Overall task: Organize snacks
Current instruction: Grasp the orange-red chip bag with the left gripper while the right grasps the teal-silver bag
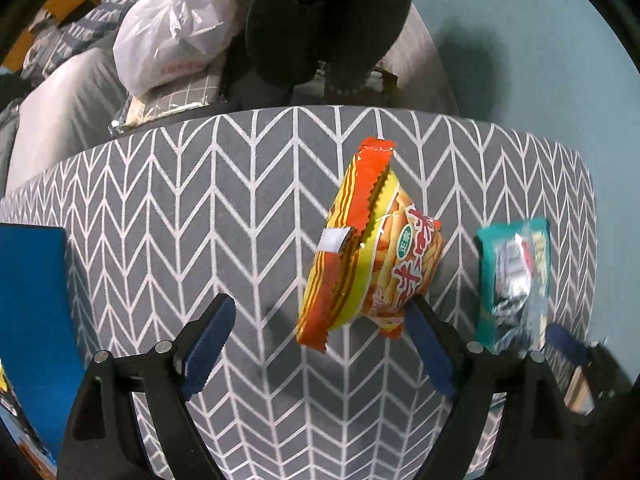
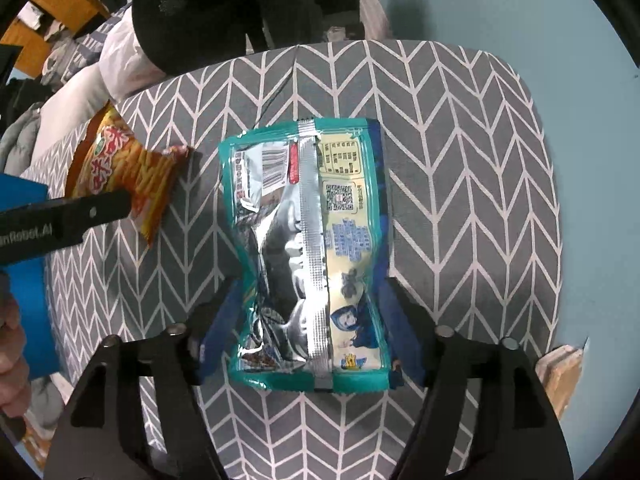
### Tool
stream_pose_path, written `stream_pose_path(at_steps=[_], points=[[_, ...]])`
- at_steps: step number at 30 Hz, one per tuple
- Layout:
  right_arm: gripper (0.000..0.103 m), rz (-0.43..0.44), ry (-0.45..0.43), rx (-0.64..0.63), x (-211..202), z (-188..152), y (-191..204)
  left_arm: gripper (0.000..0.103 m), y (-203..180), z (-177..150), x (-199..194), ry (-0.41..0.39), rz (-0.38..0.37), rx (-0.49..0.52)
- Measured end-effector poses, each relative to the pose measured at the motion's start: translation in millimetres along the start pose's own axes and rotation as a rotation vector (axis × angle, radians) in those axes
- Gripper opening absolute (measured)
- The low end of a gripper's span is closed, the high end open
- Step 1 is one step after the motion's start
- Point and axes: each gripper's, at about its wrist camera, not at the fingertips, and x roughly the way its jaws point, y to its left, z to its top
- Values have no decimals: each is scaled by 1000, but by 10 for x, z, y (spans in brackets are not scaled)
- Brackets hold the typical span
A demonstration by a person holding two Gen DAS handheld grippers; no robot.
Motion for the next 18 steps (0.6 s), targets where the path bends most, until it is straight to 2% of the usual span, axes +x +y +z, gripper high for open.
stream_pose_path(at_steps=[8, 13, 18], points=[[74, 13, 19, 30, 63, 83, -6, 88, 76, 45, 45, 66, -42, -47], [74, 26, 28, 22, 123, 60, -43, 88, 178, -32, -89, 65, -36, -21], [74, 30, 23, 19, 128, 61, -14, 88, 189, 145, -232, 44, -15, 62]])
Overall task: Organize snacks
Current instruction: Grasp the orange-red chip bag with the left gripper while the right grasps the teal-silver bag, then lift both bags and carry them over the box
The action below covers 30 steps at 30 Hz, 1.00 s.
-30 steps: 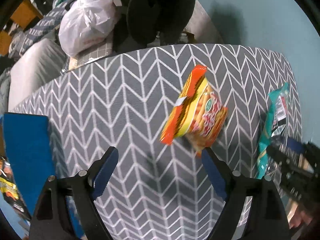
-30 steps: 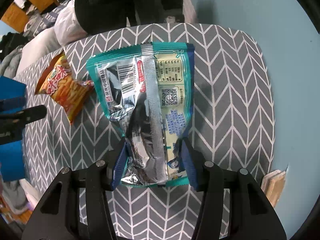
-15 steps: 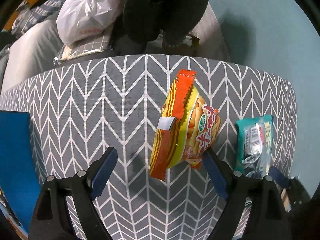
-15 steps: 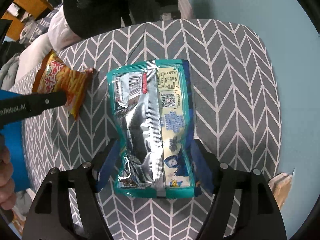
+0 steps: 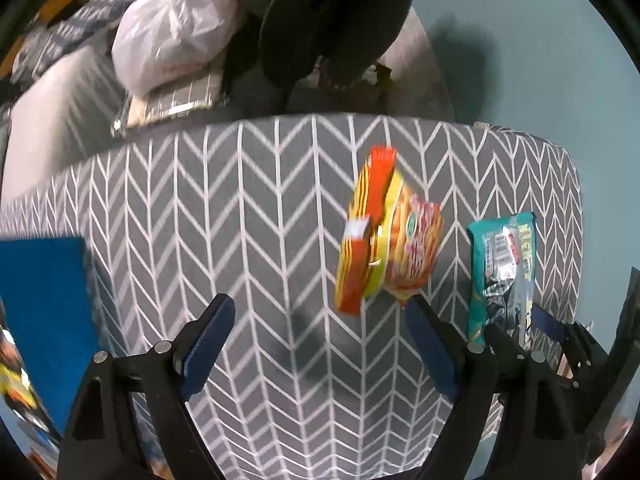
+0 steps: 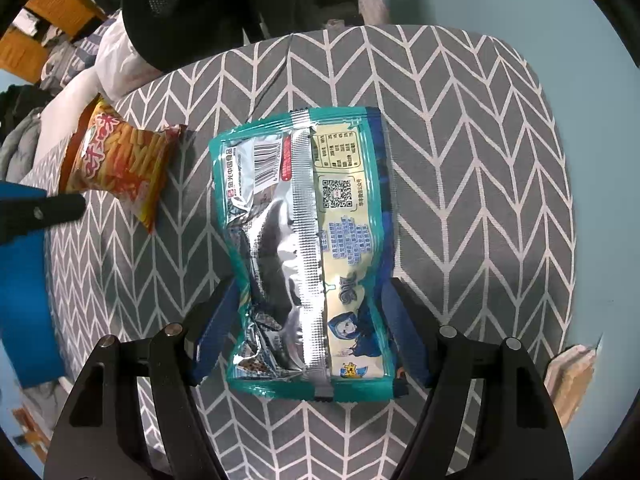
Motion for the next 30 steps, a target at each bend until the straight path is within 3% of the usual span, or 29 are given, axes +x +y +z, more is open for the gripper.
stream_pose_path(at_steps=[9, 20, 23, 24, 25, 30], points=[[74, 8, -9, 33, -18, 25, -42, 88, -260, 381, 182, 53, 26, 116], [80, -36, 9, 39, 59, 243, 42, 91, -462, 392, 477, 54, 41, 208], [81, -74, 9, 27, 121, 281, 134, 72, -459, 374, 477, 38, 0, 202], [81, -86, 5, 25, 136, 299, 157, 59, -444, 367, 462, 35, -29, 196], [81, -96, 2, 23, 151, 308, 180, 53, -437, 361, 445, 34, -37, 193], [81, -159, -1, -7, 218, 377, 322, 45, -421, 293, 352, 5, -8, 210]])
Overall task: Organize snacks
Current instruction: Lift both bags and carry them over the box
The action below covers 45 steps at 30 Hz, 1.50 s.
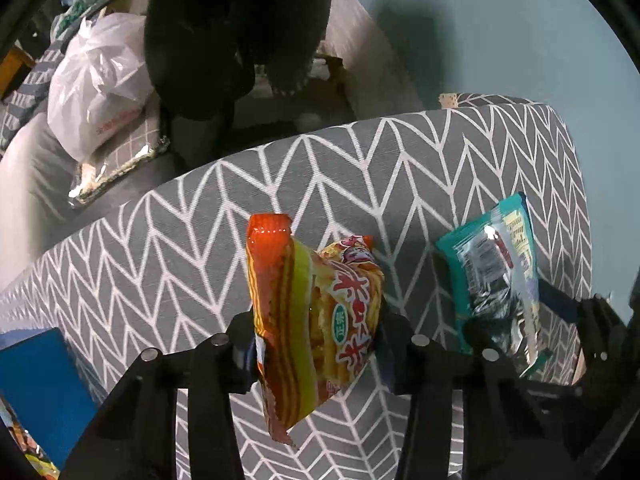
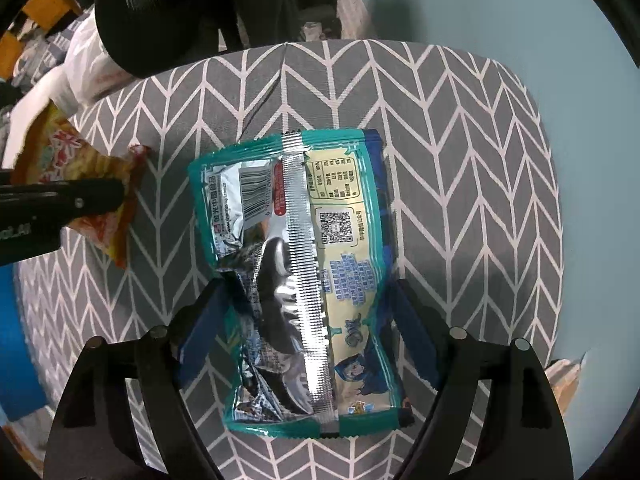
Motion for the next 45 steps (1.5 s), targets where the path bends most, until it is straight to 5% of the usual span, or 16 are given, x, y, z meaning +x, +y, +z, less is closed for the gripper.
stream_pose_path(at_steps=[6, 22, 45], points=[[63, -6, -19, -31, -9, -6, 102, 45, 134, -221, -163, -10, -9, -23], [62, 20, -36, -85, -364, -266, 361, 45, 623, -863, -649, -55, -31, -94], [62, 87, -137, -207, -1423, -366, 1501, 45, 1557, -1664, -1623, -177, -67, -195]])
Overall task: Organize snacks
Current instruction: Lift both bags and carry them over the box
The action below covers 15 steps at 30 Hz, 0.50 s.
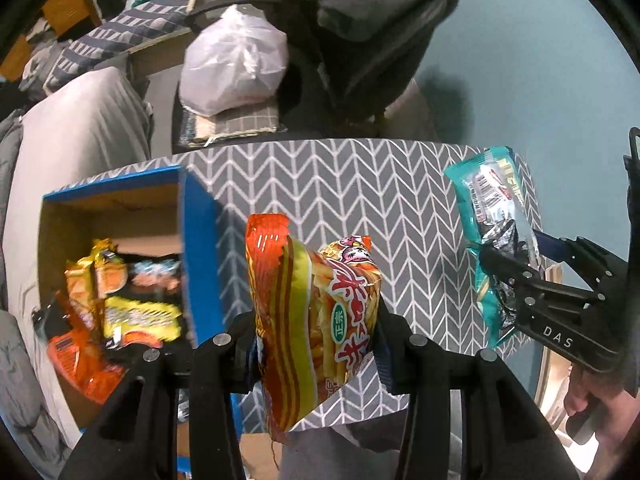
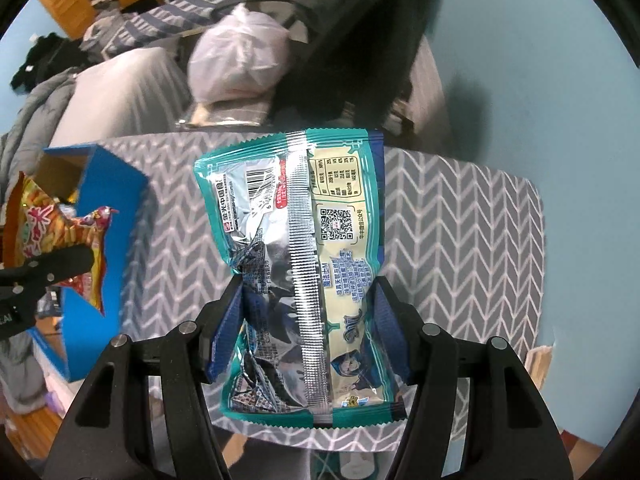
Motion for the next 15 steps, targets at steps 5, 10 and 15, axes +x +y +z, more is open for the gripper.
stream_pose_path(at_steps=[5, 10, 15], points=[[62, 28, -15, -43, -98, 65, 338, 45, 273, -128, -153, -22, 9, -42], [62, 70, -30, -91, -151, 164, 698, 45, 603, -244, -266, -35, 20, -94], [62, 121, -27, -136, -121, 282, 1084, 45, 972, -350, -371, -50, 30, -158]])
